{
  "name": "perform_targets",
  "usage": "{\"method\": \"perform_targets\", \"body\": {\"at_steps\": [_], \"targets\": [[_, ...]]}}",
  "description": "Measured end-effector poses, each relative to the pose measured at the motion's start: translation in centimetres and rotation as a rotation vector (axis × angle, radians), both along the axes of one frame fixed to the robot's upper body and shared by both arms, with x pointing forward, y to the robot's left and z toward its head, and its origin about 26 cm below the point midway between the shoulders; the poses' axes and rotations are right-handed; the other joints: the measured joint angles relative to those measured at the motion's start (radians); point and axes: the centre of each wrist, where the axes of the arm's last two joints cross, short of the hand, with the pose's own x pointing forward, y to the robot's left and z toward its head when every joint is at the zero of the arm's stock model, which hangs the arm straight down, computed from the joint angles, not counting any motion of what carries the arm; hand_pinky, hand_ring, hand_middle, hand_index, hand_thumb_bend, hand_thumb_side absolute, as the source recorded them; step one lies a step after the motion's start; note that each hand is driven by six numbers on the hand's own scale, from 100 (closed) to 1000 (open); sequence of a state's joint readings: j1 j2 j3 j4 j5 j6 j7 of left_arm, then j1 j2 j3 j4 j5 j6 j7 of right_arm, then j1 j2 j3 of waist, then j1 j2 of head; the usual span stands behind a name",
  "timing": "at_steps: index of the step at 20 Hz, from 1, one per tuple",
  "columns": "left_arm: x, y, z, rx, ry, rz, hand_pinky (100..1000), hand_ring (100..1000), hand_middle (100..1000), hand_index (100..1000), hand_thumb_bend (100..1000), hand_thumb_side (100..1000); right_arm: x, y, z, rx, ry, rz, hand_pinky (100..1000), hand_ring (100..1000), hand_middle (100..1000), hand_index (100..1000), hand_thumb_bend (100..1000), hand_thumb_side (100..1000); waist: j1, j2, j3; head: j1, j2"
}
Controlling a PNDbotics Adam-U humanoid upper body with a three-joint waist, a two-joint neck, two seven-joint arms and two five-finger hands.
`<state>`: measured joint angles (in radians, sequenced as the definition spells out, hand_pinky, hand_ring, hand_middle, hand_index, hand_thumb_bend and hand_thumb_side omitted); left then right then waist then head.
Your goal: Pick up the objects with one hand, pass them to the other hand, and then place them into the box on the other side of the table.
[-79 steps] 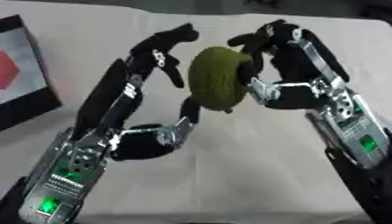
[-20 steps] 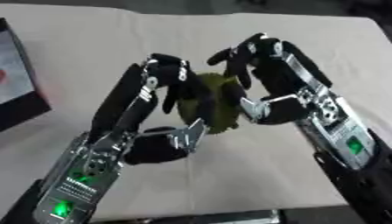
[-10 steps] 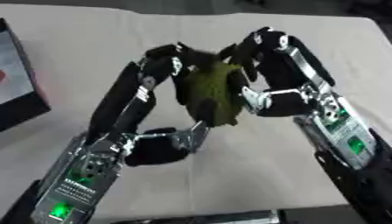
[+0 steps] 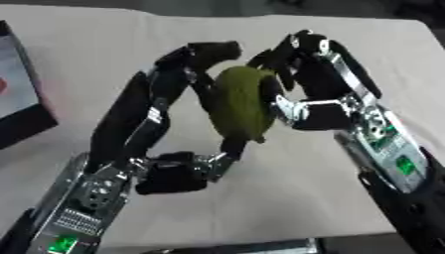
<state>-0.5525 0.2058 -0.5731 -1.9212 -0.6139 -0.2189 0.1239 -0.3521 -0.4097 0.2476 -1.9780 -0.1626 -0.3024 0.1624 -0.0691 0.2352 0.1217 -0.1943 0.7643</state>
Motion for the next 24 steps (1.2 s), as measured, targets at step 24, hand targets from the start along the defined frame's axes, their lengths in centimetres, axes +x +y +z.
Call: {"method": "perform_targets", "body": {"at_steps": [24], "targets": [[0.9, -1.1, 0.3, 0.340, -0.172, 0.295, 498, 325, 735, 894, 300, 100, 0.0, 0.0, 0.0, -0.009, -0.013, 0.012, 662, 352, 222, 170, 100, 100, 0.005, 0.000, -0.010, 0.008, 0.000]]}}
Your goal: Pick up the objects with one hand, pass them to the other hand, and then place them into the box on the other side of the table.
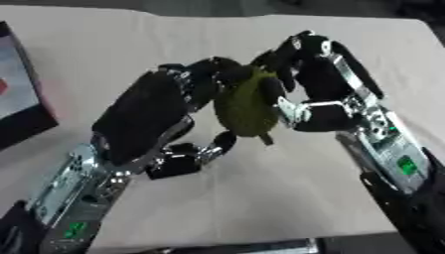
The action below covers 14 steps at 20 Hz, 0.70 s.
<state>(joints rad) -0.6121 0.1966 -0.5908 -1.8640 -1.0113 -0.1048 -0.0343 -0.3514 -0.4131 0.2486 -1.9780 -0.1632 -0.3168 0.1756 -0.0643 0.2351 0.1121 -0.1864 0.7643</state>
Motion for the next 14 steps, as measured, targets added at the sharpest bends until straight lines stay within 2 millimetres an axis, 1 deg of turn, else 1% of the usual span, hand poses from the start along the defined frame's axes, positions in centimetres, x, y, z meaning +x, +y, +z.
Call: {"method": "perform_targets", "body": {"at_steps": [2, 3, 5, 9, 10, 13, 14], "targets": [[0.1, -0.5, -0.3, 0.005, -0.014, 0.020, 485, 298, 685, 855, 255, 100, 0.0, 0.0, 0.0, -0.003, -0.001, 0.000, 661, 352, 222, 170, 100, 100, 0.001, 0.000, -0.001, 0.000, 0.000], [0.2, -0.7, -0.4, 0.004, -0.020, 0.029, 477, 276, 641, 819, 197, 100, 0.0, -0.1, 0.0, -0.005, -0.001, 0.000, 661, 352, 222, 169, 100, 100, 0.001, 0.000, -0.001, 0.000, 0.000], [0.3, -1.1, -0.7, -0.009, -0.030, 0.046, 466, 246, 583, 771, 101, 100, 0.0, -0.1, 0.0, -0.005, 0.000, 0.000, 660, 352, 222, 169, 100, 100, 0.001, 0.000, -0.002, 0.000, 0.000], [0.4, -1.6, -1.1, -0.067, -0.028, 0.063, 423, 170, 447, 659, 100, 100, 0.0, 0.0, 0.0, -0.007, 0.003, 0.004, 661, 353, 223, 169, 100, 100, 0.001, 0.000, -0.002, 0.000, 0.000], [0.5, -1.6, -1.1, -0.087, -0.024, 0.064, 415, 161, 428, 642, 100, 107, 0.0, 0.0, 0.0, -0.009, 0.003, 0.006, 661, 353, 224, 169, 100, 100, 0.001, 0.000, -0.003, 0.000, 0.000], [0.4, -1.8, -1.1, -0.155, -0.009, 0.057, 375, 120, 357, 570, 100, 198, 0.0, 0.0, 0.0, -0.013, 0.004, 0.010, 681, 361, 232, 174, 100, 100, 0.000, 0.000, -0.003, 0.000, 0.000], [0.4, -1.9, -1.1, -0.177, -0.003, 0.052, 364, 109, 340, 559, 100, 214, 0.0, 0.0, 0.0, -0.015, 0.005, 0.012, 695, 374, 258, 194, 100, 100, 0.000, 0.000, -0.003, 0.000, 0.000]]}}
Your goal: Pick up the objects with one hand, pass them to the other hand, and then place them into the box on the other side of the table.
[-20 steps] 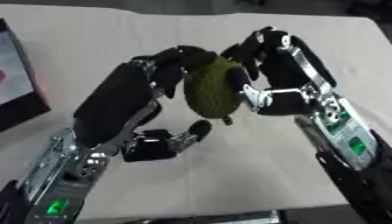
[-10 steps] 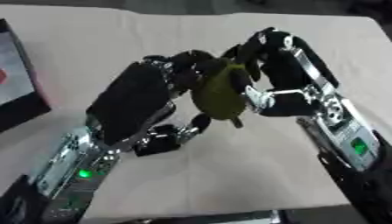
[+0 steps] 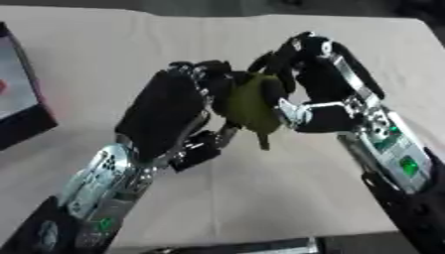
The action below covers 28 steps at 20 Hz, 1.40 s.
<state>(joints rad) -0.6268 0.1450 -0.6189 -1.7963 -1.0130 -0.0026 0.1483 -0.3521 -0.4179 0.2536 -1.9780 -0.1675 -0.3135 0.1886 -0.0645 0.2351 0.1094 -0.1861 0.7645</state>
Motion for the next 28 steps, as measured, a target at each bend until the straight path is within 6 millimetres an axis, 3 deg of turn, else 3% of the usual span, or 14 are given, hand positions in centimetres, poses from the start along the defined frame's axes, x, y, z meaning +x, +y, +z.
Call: {"method": "perform_targets", "body": {"at_steps": [1, 3, 6, 7, 11, 12, 13, 14, 16, 19, 20, 23, 28], "targets": [[0.0, -0.1, 0.0, -0.023, 0.005, -0.007, 359, 105, 330, 542, 100, 245, 0.0, 0.0, 0.0, -0.002, 0.000, 0.001, 703, 383, 286, 221, 100, 107, -0.001, 0.000, 0.000, 0.000, 0.000], [-0.1, -0.1, -0.1, -0.066, 0.015, -0.024, 347, 100, 313, 524, 100, 285, 0.0, 0.0, 0.0, -0.002, -0.002, 0.007, 739, 451, 485, 426, 100, 226, -0.001, 0.000, -0.001, 0.000, 0.000], [-0.2, -0.1, -0.2, -0.127, 0.027, -0.050, 337, 100, 303, 513, 100, 308, 0.0, 0.0, 0.1, -0.003, -0.024, 0.021, 845, 663, 849, 799, 102, 516, -0.001, 0.000, -0.002, 0.000, 0.003], [-0.2, 0.1, -0.4, -0.142, 0.031, -0.056, 334, 100, 301, 512, 100, 304, 0.1, 0.0, 0.2, -0.003, -0.038, 0.027, 882, 732, 913, 853, 153, 563, -0.001, 0.000, -0.003, 0.000, 0.003], [-0.5, 1.0, -0.8, -0.177, 0.027, -0.078, 326, 100, 296, 507, 100, 308, 0.2, -0.4, 0.5, 0.029, -0.096, 0.030, 922, 785, 957, 890, 191, 604, 0.002, 0.000, -0.005, 0.000, 0.006], [-0.6, 1.2, -0.9, -0.179, 0.027, -0.079, 320, 100, 295, 506, 100, 293, 0.2, -0.6, 0.6, 0.047, -0.105, 0.024, 925, 787, 965, 894, 116, 745, 0.003, 0.000, -0.006, 0.000, 0.007], [-0.6, 1.5, -1.1, -0.178, 0.027, -0.077, 318, 100, 295, 506, 100, 260, 0.3, -0.7, 0.7, 0.066, -0.111, 0.016, 925, 787, 960, 894, 198, 630, 0.004, -0.001, -0.006, 0.000, 0.007], [-0.7, 1.8, -1.3, -0.176, 0.026, -0.074, 316, 100, 295, 506, 100, 235, 0.3, -1.0, 0.8, 0.086, -0.112, 0.006, 924, 784, 959, 894, 174, 668, 0.006, -0.003, -0.008, 0.000, 0.007], [-0.8, 2.6, -1.7, -0.164, 0.023, -0.062, 315, 100, 295, 506, 100, 226, 0.4, -1.7, 1.0, 0.129, -0.105, -0.025, 917, 776, 950, 889, 200, 622, 0.009, -0.009, -0.012, 0.000, 0.007], [-0.9, 4.1, -2.5, -0.140, 0.011, -0.021, 304, 100, 300, 510, 100, 138, 0.5, -2.6, 1.4, 0.197, -0.093, -0.072, 898, 749, 921, 874, 183, 600, 0.012, -0.013, -0.013, 0.013, 0.007], [-0.9, 4.7, -2.7, -0.130, 0.004, 0.000, 297, 100, 305, 514, 100, 100, 0.5, -2.9, 1.5, 0.217, -0.089, -0.087, 889, 738, 907, 865, 168, 588, 0.013, -0.013, -0.013, 0.023, 0.007], [-0.5, 7.1, -3.1, -0.109, -0.025, 0.092, 286, 100, 312, 519, 100, 100, 0.6, -3.3, 1.7, 0.266, -0.083, -0.123, 874, 712, 883, 858, 144, 575, 0.020, -0.018, -0.012, 0.083, 0.002], [1.1, 12.0, -2.7, -0.098, -0.092, 0.303, 272, 111, 333, 537, 100, 100, 0.5, -3.4, 1.4, 0.293, -0.078, -0.159, 863, 681, 856, 851, 111, 578, 0.034, -0.028, -0.004, 0.201, -0.032]]}}
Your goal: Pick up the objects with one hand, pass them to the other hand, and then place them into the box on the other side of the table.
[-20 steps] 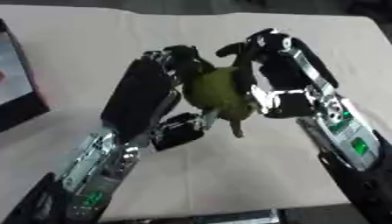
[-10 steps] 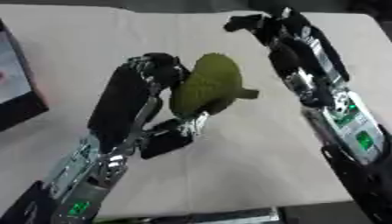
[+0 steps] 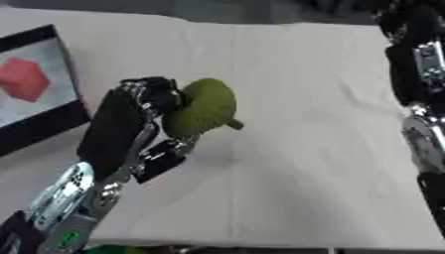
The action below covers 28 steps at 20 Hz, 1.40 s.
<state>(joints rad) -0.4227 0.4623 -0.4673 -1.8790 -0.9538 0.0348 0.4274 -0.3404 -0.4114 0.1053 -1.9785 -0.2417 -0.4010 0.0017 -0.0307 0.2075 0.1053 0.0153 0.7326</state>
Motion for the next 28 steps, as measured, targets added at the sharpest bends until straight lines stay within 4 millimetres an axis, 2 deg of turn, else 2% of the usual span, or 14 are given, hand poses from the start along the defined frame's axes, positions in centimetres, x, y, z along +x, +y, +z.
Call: {"method": "perform_targets", "body": {"at_steps": [3, 4, 7, 9, 12, 13, 14, 15, 16, 18, 19, 21, 26, 28], "targets": [[1.8, 4.6, 1.0, 0.001, -0.023, 0.236, 265, 115, 342, 544, 170, 100, -0.1, 0.2, -0.2, -0.014, -0.002, 0.002, 860, 671, 848, 849, 104, 578, 0.007, -0.003, -0.020, 0.067, -0.018], [2.3, 6.3, 1.7, 0.004, -0.027, 0.330, 261, 122, 357, 557, 259, 100, -0.1, 0.2, -0.2, -0.021, -0.005, 0.007, 858, 662, 844, 844, 100, 583, 0.008, -0.003, -0.029, 0.089, -0.024], [3.7, 11.3, 2.7, 0.035, 0.000, 0.620, 271, 135, 381, 579, 346, 100, -0.1, 0.6, -0.5, -0.049, -0.015, 0.036, 857, 658, 842, 844, 100, 585, 0.016, -0.006, -0.074, 0.151, -0.037], [4.5, 14.3, 2.5, 0.066, 0.051, 0.781, 309, 169, 428, 620, 360, 100, -0.2, 0.8, -0.7, -0.066, -0.024, 0.054, 856, 656, 840, 844, 100, 584, 0.023, -0.010, -0.102, 0.178, -0.041], [5.6, 18.4, 1.1, 0.117, 0.186, 0.965, 442, 298, 637, 797, 389, 135, -0.3, 0.8, -0.9, -0.079, -0.027, 0.065, 855, 653, 839, 844, 100, 582, 0.027, -0.015, -0.139, 0.200, -0.041], [5.9, 19.7, 0.4, 0.136, 0.252, 1.011, 454, 306, 650, 805, 379, 147, -0.3, 0.7, -1.0, -0.081, -0.027, 0.067, 855, 653, 839, 843, 100, 583, 0.028, -0.018, -0.150, 0.206, -0.041], [6.1, 20.8, -0.2, 0.150, 0.319, 1.050, 499, 367, 730, 857, 392, 172, -0.3, 0.7, -1.1, -0.083, -0.024, 0.068, 855, 651, 838, 843, 100, 585, 0.030, -0.021, -0.158, 0.212, -0.040], [6.3, 21.8, -0.7, 0.160, 0.387, 1.086, 499, 367, 730, 857, 392, 172, -0.3, 0.7, -1.2, -0.084, -0.023, 0.069, 855, 651, 838, 843, 100, 585, 0.031, -0.022, -0.164, 0.216, -0.040], [6.4, 22.6, -1.2, 0.164, 0.443, 1.112, 599, 489, 835, 938, 447, 592, -0.3, 0.7, -1.2, -0.085, -0.023, 0.071, 854, 648, 835, 843, 100, 588, 0.032, -0.024, -0.168, 0.220, -0.039], [6.3, 23.5, -1.6, 0.156, 0.505, 1.133, 648, 557, 856, 955, 461, 695, -0.4, 0.6, -1.3, -0.089, -0.017, 0.071, 854, 646, 834, 843, 100, 588, 0.032, -0.026, -0.172, 0.219, -0.039], [6.1, 23.6, -1.5, 0.143, 0.511, 1.129, 698, 647, 866, 959, 466, 713, -0.4, 0.6, -1.4, -0.089, -0.014, 0.071, 854, 645, 832, 843, 100, 588, 0.033, -0.028, -0.173, 0.216, -0.039], [5.4, 23.0, -0.7, 0.103, 0.472, 1.088, 710, 661, 843, 944, 432, 598, -0.4, 0.5, -1.4, -0.091, -0.014, 0.070, 853, 644, 830, 843, 100, 590, 0.035, -0.030, -0.172, 0.207, -0.039], [2.0, 17.6, 3.6, -0.086, 0.245, 0.819, 766, 637, 757, 908, 156, 518, -0.5, -0.4, -1.4, -0.088, -0.017, 0.038, 852, 653, 831, 849, 100, 578, 0.036, -0.041, -0.152, 0.166, -0.026], [0.4, 15.3, 4.8, -0.158, 0.189, 0.681, 792, 629, 737, 889, 100, 533, -0.5, -1.2, -1.4, -0.081, -0.028, 0.010, 851, 657, 832, 852, 100, 570, 0.035, -0.049, -0.144, 0.135, -0.009]]}}
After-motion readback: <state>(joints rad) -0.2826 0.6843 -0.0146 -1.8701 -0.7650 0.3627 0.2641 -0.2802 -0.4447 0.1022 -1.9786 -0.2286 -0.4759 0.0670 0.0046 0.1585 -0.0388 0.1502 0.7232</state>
